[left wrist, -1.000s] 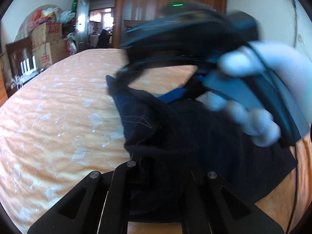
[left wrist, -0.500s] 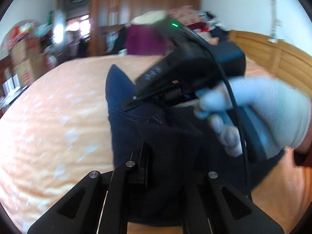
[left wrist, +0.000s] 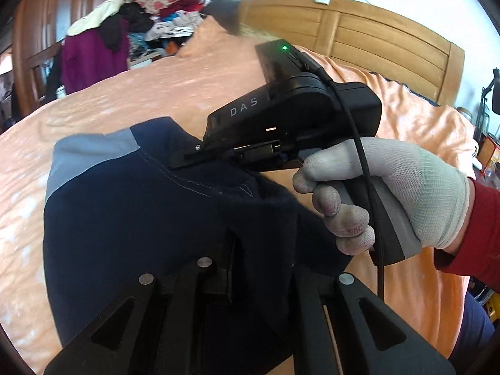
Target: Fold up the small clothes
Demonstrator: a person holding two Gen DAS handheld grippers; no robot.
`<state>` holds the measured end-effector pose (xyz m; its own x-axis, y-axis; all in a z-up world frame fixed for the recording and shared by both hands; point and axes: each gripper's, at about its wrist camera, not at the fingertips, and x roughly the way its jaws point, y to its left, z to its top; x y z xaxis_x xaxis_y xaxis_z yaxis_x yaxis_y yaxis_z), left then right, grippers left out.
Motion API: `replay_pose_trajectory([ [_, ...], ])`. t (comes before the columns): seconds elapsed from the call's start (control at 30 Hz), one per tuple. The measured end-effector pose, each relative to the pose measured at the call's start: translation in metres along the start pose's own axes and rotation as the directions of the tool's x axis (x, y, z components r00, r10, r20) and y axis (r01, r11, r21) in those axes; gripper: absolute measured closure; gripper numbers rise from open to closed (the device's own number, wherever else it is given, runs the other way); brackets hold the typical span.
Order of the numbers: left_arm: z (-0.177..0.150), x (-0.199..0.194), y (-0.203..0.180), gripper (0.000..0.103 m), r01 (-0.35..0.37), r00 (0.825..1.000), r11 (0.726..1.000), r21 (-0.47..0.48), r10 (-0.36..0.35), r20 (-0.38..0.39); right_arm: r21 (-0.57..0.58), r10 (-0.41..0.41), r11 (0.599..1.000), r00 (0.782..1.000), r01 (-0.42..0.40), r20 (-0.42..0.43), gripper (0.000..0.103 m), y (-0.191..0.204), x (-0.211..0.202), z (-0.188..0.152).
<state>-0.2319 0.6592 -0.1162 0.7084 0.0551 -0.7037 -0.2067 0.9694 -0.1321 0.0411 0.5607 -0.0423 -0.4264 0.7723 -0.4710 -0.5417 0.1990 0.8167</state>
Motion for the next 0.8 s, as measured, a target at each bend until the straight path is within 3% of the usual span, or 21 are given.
replay_pose_trajectory([
  [0.2,0.009,0.033,-0.028,0.09,0.045,0.999,0.998,0.034,-0.044,-0.03,0.035,-0.014,0.999,1.0,0.013,0.027,0.095,-0.025,-0.02,-0.004],
  [0.3,-0.001,0.068,-0.035,0.088,0.044,0.991,0.999,0.031,-0.039,-0.129,0.128,-0.041,0.991,0.999,0.045,-0.032,0.096,-0.065,0.0,-0.01],
  [0.37,-0.012,0.089,-0.038,0.088,0.04,0.982,0.999,0.028,-0.034,-0.188,0.156,-0.013,0.988,1.0,0.016,-0.019,0.098,-0.071,0.002,-0.014],
  [0.47,-0.013,0.088,-0.038,0.086,0.049,0.984,0.998,0.031,-0.043,-0.174,0.147,-0.007,0.989,1.0,0.009,-0.011,0.096,-0.067,-0.001,-0.014],
  [0.57,-0.012,0.084,-0.041,0.085,0.05,0.982,0.997,0.056,-0.039,-0.185,0.196,0.039,0.98,0.999,-0.032,-0.03,0.089,-0.074,-0.002,-0.015],
  [0.63,-0.015,0.068,-0.037,0.084,0.069,0.982,0.995,0.065,-0.056,-0.183,0.2,0.056,0.979,0.998,-0.047,-0.038,0.067,-0.07,-0.009,-0.019],
  [0.73,-0.016,0.023,-0.038,0.079,0.088,0.989,0.994,0.06,-0.08,-0.127,0.168,0.062,0.984,0.997,-0.053,-0.053,0.043,-0.051,-0.026,-0.036],
  [0.8,-0.023,-0.011,-0.03,0.077,0.07,0.994,0.996,0.051,-0.065,-0.092,0.166,0.063,0.985,0.996,-0.052,-0.06,0.038,-0.042,-0.034,-0.05],
])
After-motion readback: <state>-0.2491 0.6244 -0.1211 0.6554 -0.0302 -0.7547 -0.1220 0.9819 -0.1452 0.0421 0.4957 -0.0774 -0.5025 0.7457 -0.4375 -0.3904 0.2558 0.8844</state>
